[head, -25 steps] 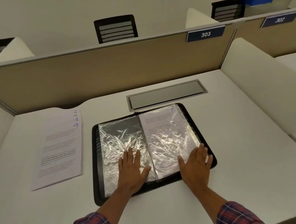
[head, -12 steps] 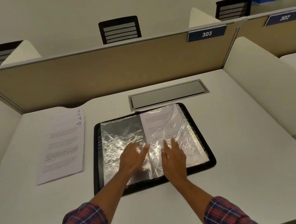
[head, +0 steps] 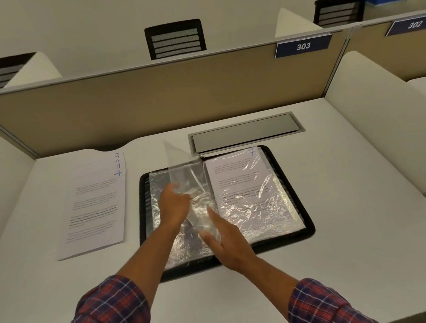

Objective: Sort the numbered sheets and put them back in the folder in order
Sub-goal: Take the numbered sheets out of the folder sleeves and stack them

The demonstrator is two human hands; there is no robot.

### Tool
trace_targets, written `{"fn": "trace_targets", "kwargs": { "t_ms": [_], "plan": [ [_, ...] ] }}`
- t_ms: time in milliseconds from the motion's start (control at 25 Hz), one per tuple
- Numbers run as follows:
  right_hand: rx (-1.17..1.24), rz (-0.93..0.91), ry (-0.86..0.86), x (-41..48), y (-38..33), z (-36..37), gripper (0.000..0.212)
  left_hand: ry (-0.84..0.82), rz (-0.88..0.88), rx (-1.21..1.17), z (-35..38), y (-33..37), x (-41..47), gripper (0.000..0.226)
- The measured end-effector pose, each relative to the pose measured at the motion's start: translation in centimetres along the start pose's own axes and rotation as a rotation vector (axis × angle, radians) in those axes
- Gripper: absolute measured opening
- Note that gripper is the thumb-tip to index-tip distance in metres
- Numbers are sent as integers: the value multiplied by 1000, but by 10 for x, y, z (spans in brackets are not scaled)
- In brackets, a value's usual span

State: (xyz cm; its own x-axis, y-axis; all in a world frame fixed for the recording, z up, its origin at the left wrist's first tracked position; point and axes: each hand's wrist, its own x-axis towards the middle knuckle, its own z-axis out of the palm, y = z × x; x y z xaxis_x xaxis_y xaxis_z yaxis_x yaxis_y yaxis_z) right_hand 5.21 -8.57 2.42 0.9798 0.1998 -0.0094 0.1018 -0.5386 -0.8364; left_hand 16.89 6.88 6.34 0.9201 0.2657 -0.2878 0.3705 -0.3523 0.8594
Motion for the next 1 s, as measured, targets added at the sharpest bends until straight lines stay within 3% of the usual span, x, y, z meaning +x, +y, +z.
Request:
{"fn": "trace_targets", "kwargs": {
  "t_ms": [160, 440, 600, 680, 800, 1000],
  "plan": [
    [-124, 53, 123, -9, 33, -7, 78, 20, -141, -49, -32, -32, 12, 47],
    [-552, 177, 138, -40, 101, -27, 82, 110, -19, 334, -60, -66, 13, 44],
    [-696, 155, 153, -62, 120, -41, 77, 153, 257, 684, -42, -83, 4, 77],
    [-738, 159, 146, -70, 127, -46, 74, 109, 397, 747, -22, -83, -7, 69],
    [-769, 161, 143, -81, 133, -53, 71, -84, 613, 707, 18, -78, -31, 47],
    [-763, 117, 163, -95, 139, -65, 69, -353, 908, 657, 73, -77, -69, 46]
  ]
}}
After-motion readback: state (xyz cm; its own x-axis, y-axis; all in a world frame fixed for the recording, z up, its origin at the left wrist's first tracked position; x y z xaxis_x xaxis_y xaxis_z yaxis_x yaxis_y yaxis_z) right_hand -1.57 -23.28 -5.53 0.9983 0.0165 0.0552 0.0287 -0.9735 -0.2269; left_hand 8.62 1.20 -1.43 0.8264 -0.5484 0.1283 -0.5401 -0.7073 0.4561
